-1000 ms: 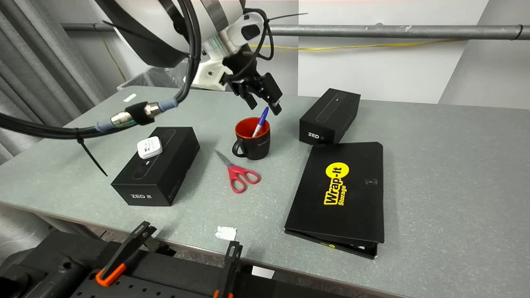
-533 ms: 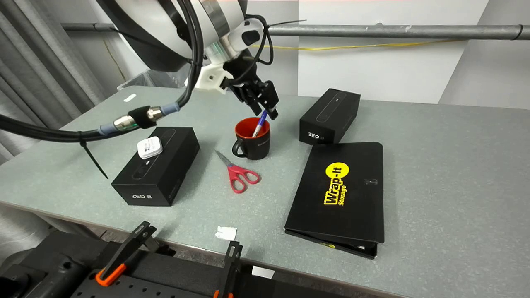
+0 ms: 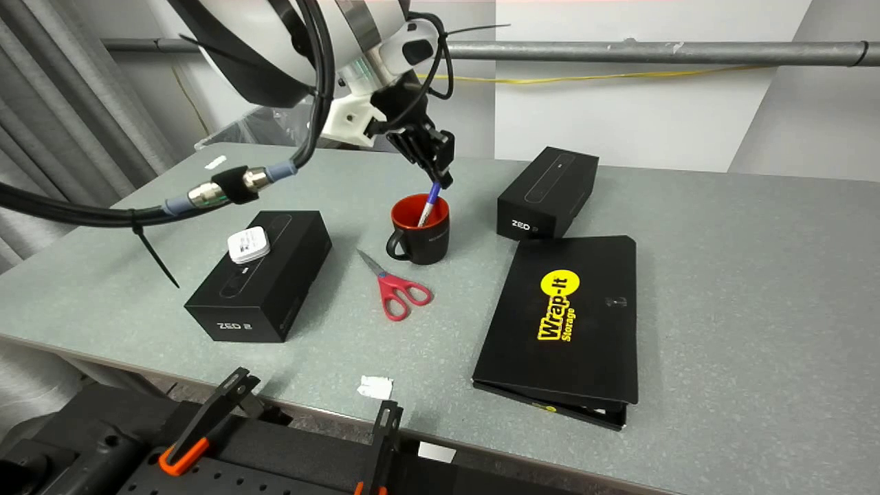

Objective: Take the blue pen out of the red and black mug and put it on the table

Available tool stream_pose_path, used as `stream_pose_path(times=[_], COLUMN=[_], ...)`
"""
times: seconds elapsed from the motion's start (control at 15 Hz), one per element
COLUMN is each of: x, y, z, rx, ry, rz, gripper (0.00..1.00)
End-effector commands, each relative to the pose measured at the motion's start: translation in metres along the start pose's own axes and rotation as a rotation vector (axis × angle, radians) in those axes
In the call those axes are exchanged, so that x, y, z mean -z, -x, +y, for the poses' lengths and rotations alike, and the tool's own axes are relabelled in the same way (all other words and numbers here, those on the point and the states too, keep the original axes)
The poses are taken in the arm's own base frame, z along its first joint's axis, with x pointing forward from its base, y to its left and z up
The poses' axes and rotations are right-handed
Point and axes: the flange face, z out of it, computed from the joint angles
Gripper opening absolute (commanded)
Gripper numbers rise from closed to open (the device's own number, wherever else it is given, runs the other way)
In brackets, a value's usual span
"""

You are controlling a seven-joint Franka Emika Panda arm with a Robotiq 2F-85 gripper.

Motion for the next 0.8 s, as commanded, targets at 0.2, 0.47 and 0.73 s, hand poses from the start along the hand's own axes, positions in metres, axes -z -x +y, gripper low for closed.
stream_pose_path(times=[0.2,0.47,0.73], x=[0.073,0.119,0.115], y=[-0.009,-0.009,-0.017], z=[0.023,0.03,-0.011], rx=[-0.063,-0.047,0.002], ry=[-0.172,-0.265,-0.342], rz=[0.068,0.121,0.043], gripper=[0.04,0.04,0.04])
